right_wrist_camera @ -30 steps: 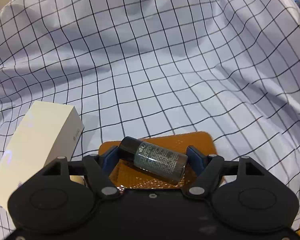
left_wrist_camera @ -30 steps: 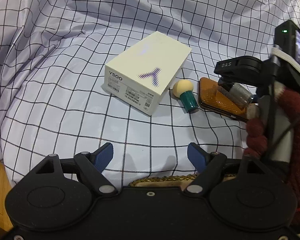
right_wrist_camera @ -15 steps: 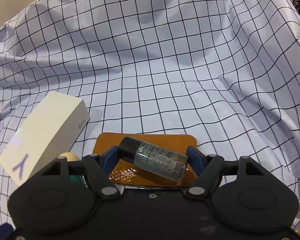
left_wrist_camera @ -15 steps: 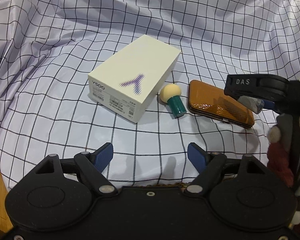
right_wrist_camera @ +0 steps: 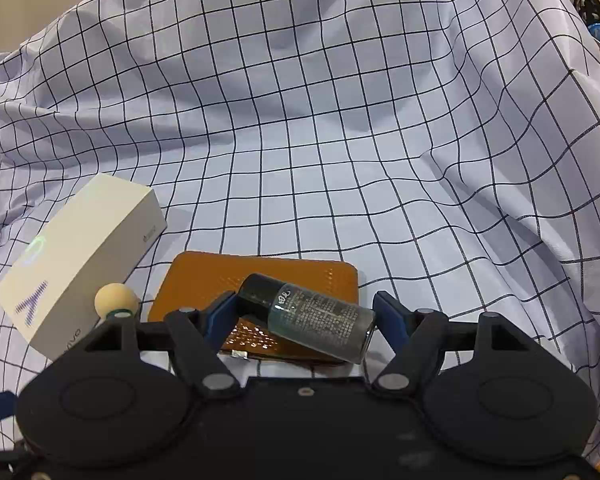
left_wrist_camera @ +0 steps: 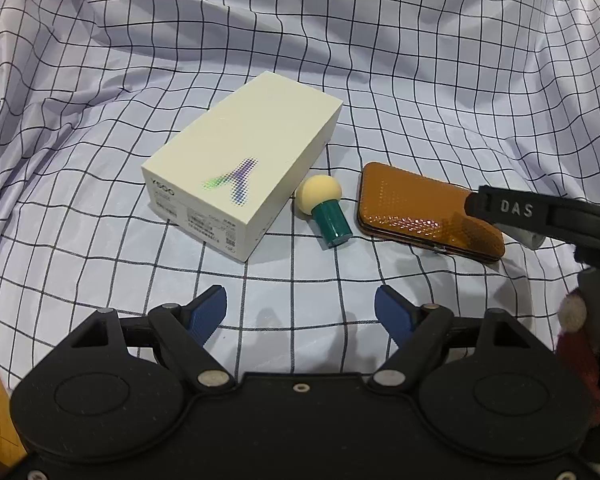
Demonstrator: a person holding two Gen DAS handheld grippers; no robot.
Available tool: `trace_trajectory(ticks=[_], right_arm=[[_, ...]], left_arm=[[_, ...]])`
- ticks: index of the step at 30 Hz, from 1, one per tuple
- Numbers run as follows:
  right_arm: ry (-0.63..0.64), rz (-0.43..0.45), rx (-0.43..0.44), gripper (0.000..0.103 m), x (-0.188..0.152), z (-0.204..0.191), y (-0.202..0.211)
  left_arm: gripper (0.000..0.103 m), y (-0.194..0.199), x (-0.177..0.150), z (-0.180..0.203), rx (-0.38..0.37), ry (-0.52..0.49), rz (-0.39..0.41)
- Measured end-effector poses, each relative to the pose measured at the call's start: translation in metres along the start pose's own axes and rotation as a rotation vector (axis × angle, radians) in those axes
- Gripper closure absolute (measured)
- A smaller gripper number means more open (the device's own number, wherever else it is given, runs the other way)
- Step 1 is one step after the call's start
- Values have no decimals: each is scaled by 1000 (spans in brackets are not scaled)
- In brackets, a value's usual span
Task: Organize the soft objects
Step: 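Lift the grey bottle with the right gripper while the left approaches the sponge stick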
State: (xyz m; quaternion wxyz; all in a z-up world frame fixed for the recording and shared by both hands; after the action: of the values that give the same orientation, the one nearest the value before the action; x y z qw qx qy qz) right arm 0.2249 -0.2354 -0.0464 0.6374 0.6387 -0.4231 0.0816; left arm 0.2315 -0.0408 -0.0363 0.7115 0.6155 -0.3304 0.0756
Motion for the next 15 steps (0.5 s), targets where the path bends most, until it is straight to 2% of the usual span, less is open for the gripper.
trace_trajectory(ticks=[15], right_arm=[[7,-4,19,30,-3,13,4]], left_arm=[[26,-12,8,12,7,-30,-8]])
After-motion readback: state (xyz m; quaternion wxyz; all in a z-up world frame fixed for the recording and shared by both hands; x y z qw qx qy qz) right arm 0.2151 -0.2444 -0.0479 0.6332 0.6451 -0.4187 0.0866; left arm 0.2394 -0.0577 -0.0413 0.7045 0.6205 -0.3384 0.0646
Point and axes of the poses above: each gripper's, at about its wrist camera, not at the fingertips, and y roughly against the way its jaws point, z to its right, x to its top, the point moved 2 cm from there along -y, roughly the way its jaws point, and after that the axes turned 10 degrees about -y, right-handed, at the moved point
